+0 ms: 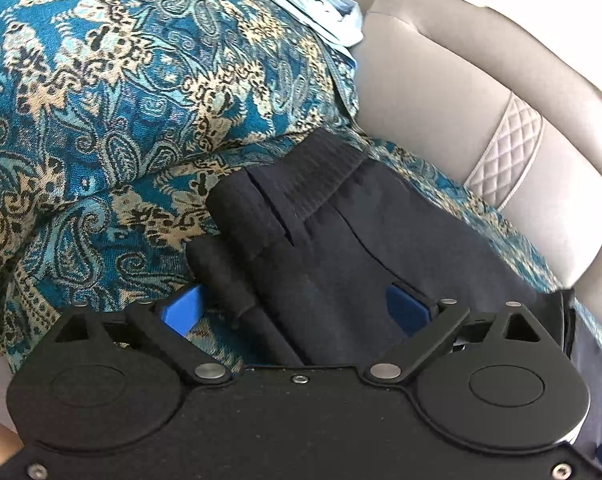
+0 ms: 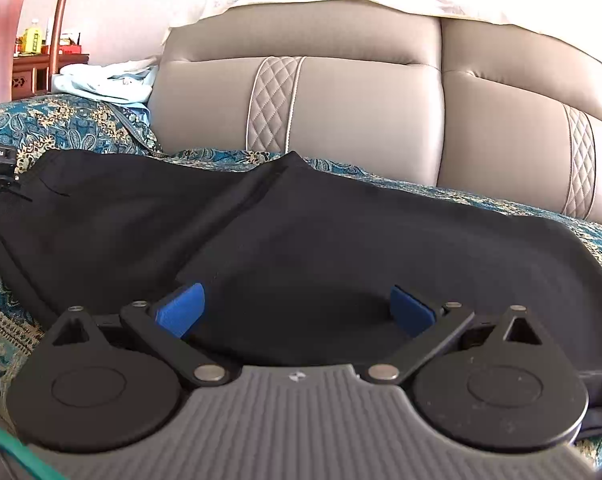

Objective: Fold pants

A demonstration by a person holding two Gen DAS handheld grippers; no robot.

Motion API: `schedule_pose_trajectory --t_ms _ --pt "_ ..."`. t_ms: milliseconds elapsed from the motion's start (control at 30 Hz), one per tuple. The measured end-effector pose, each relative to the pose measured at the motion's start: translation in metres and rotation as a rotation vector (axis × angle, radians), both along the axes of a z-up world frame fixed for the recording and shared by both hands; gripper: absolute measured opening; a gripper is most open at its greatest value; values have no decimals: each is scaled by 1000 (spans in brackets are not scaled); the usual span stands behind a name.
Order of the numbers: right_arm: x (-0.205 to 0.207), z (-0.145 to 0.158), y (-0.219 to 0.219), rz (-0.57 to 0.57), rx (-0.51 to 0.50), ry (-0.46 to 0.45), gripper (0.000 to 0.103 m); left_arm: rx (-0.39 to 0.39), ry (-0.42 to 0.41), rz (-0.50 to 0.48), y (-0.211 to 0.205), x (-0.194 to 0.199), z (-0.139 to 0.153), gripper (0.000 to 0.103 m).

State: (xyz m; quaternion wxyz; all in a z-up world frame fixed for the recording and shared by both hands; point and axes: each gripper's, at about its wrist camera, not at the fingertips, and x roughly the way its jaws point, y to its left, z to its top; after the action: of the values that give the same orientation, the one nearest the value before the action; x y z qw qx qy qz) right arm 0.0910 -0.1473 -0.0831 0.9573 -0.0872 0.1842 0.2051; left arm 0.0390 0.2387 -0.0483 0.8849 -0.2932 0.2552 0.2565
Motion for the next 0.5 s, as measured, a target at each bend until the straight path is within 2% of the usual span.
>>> schedule_pose_trajectory --t_ms 67,167,233,300,333,433,500 --pt "0 0 0 0 0 0 103 -17 -23 21 4 0 -2 97" --pt "0 0 0 0 0 0 103 -31 -6 12 8 3 1 95" --pt "0 0 0 0 0 0 103 -51 -17 43 11 1 2 78" --pt "0 0 0 0 0 0 103 -59 -7 89 16 0 3 43" --pt "0 -1 1 0 0 0 103 -72 -8 103 20 -2 2 41" --pt "0 0 0 1 -2 0 103 -163 -83 120 31 -12 -4 43" --pt "0 1 1 1 -3 3 103 -226 -167 140 36 -19 -11 61"
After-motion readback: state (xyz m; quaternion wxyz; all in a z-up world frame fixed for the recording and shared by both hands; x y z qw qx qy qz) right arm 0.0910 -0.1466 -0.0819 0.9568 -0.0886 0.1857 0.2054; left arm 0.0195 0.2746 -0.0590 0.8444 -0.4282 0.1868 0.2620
